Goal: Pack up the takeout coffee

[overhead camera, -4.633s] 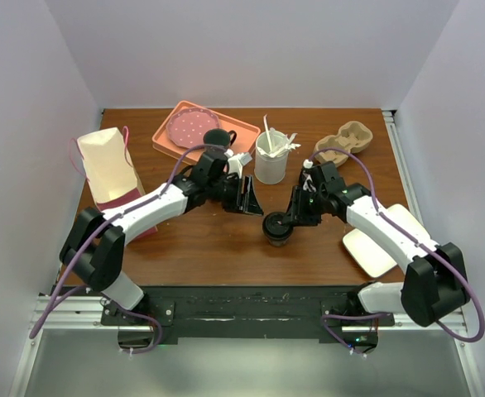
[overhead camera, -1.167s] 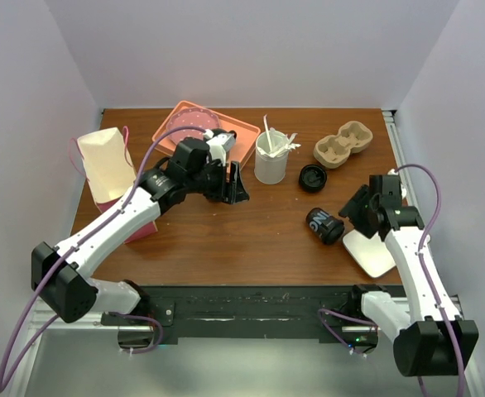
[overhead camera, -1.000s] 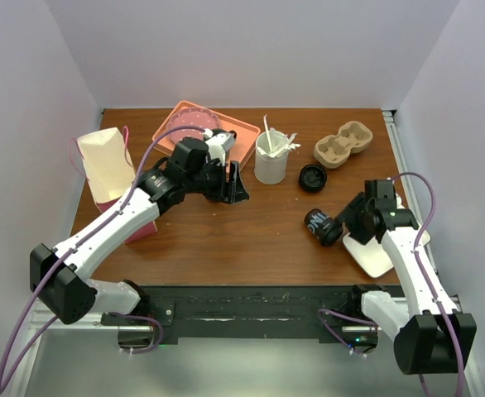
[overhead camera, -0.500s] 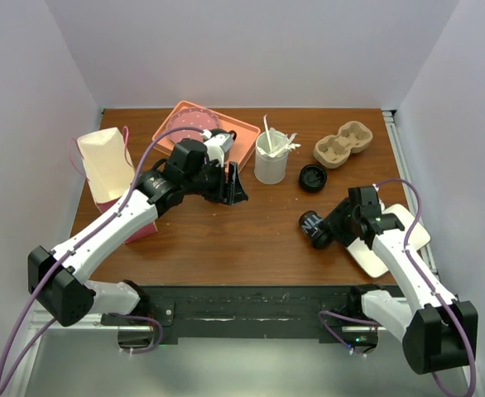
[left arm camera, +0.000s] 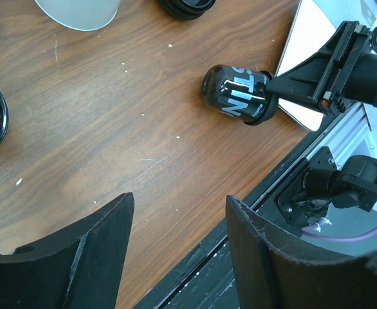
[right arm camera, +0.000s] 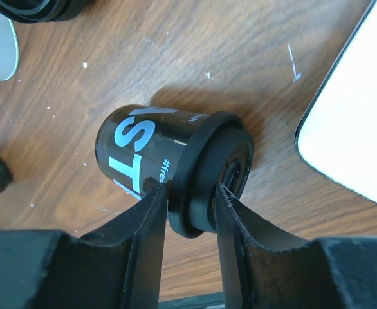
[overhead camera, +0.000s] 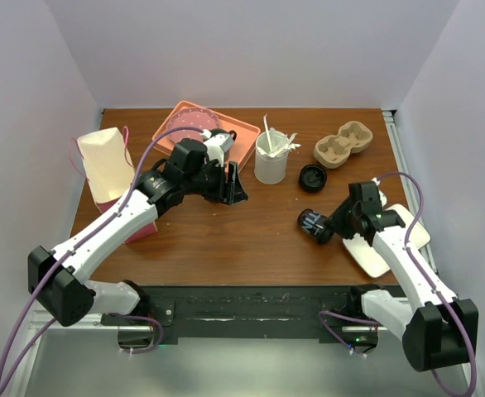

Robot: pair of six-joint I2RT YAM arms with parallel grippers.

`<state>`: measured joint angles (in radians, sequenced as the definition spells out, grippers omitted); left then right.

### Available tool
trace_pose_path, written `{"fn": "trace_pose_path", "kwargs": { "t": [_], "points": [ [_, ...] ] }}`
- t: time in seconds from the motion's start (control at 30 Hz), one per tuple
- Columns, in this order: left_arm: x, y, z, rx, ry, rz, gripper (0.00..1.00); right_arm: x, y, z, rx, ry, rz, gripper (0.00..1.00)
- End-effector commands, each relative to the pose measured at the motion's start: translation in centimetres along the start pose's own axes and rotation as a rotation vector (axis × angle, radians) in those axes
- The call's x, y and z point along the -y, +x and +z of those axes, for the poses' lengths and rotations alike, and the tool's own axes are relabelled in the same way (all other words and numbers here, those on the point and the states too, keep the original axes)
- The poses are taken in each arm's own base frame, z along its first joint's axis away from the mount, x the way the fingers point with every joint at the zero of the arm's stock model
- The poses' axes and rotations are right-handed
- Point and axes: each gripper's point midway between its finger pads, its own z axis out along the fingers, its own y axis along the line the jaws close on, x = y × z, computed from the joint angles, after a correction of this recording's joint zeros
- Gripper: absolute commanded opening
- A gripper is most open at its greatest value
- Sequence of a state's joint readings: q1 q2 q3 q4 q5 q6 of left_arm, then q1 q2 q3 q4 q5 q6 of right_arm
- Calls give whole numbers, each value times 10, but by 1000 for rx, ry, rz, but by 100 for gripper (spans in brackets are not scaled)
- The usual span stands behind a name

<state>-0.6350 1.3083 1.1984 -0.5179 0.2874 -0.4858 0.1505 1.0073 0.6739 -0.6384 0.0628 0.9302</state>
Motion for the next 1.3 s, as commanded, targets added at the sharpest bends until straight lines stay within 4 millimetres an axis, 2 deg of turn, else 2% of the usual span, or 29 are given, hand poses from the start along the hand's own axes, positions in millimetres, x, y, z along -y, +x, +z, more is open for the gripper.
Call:
{"fn": "trace_pose_path", "kwargs": {
  "t": [0.0, 0.07, 0.37, 0.5, 0.57, 0.63, 0.67, 0.7, 0.83, 0.97, 1.0, 1.1, 1.27],
  "points": [
    [7, -14, -11, 58, 18, 36, 64, 6, -19, -8, 52, 64, -142, 31],
    [6, -14, -10, 57, 15, 37, 64, 10, -23, -11, 61, 96, -201, 29],
    [6, -16, -11, 68, 9, 38, 64, 5, -54, -33, 138, 146, -373, 25],
    [2, -20, -14, 91, -19, 38, 64, 1, -77, -45, 186, 227, -470, 24],
    [-2, -22, -16, 102, -41, 36, 64, 3, -81, -48, 180, 268, -508, 24],
    [-7, -26, -20, 126, -82, 36, 64, -5, -89, -48, 189, 294, -552, 24],
    [-10, -27, -22, 134, -100, 35, 64, -8, -85, -48, 178, 313, -600, 24],
    [-16, -30, -27, 154, -138, 33, 64, -16, -89, -51, 189, 313, -615, 24],
    [-25, -40, -42, 208, -216, 30, 64, -21, -92, -49, 163, 412, -726, 24],
    [-16, -62, -60, 276, -227, 38, 65, -24, -89, -45, 129, 495, -828, 24],
    [-10, -72, -71, 310, -223, 39, 65, -28, -90, -46, 132, 494, -841, 24],
    [-10, -87, -89, 368, -261, 36, 66, -32, -87, -42, 124, 543, -898, 25],
    [-16, -93, -103, 407, -315, 30, 66, -43, -72, -36, 121, 600, -988, 25]
  ]
}}
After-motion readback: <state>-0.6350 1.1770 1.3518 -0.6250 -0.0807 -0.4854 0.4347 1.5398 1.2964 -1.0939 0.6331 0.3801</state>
